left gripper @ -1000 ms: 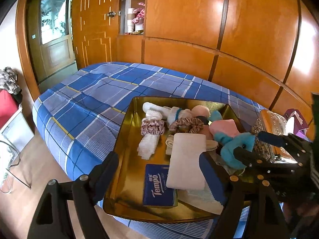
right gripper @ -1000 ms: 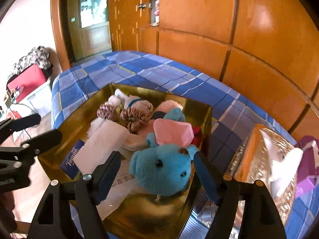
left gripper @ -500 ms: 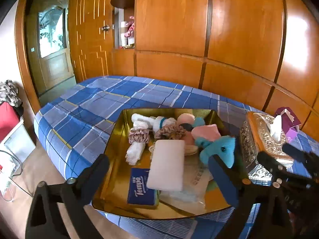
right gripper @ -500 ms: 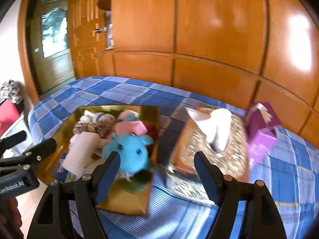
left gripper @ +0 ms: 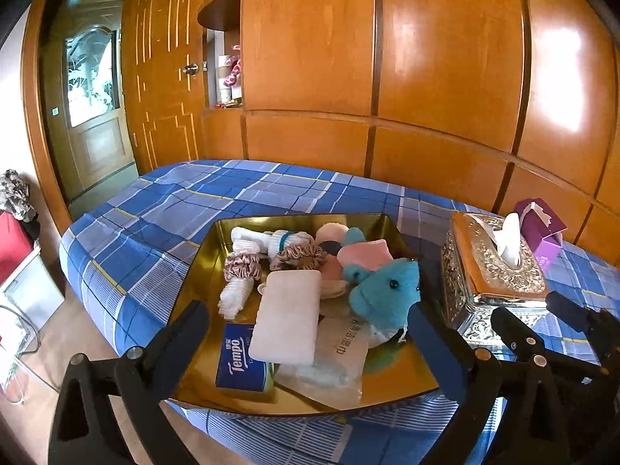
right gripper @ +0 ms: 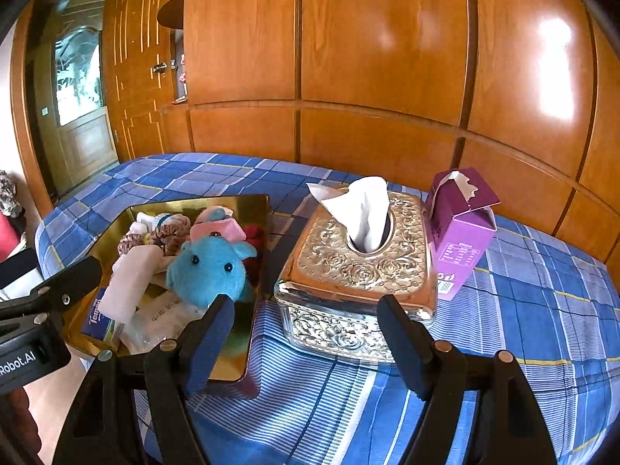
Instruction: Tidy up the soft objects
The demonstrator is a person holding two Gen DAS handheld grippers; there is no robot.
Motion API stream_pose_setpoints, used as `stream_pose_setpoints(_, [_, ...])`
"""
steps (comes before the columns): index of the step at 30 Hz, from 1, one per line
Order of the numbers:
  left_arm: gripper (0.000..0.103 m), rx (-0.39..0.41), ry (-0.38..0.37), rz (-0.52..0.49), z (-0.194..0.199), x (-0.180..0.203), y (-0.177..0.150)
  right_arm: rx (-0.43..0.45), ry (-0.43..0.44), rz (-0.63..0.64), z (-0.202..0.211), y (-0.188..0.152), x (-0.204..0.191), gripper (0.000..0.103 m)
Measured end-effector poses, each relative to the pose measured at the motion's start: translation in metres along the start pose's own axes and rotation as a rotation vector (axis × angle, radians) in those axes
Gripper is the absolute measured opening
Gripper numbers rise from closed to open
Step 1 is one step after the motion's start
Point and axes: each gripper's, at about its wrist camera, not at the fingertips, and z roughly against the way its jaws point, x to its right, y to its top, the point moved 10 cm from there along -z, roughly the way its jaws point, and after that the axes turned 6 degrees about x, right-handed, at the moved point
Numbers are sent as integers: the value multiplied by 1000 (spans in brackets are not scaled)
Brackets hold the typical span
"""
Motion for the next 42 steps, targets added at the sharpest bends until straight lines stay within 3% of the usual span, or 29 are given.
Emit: stream_pose_setpoints(42, [103,-2,63,26,-6,-19,0,-18,23,8,-6,-3,-9,78])
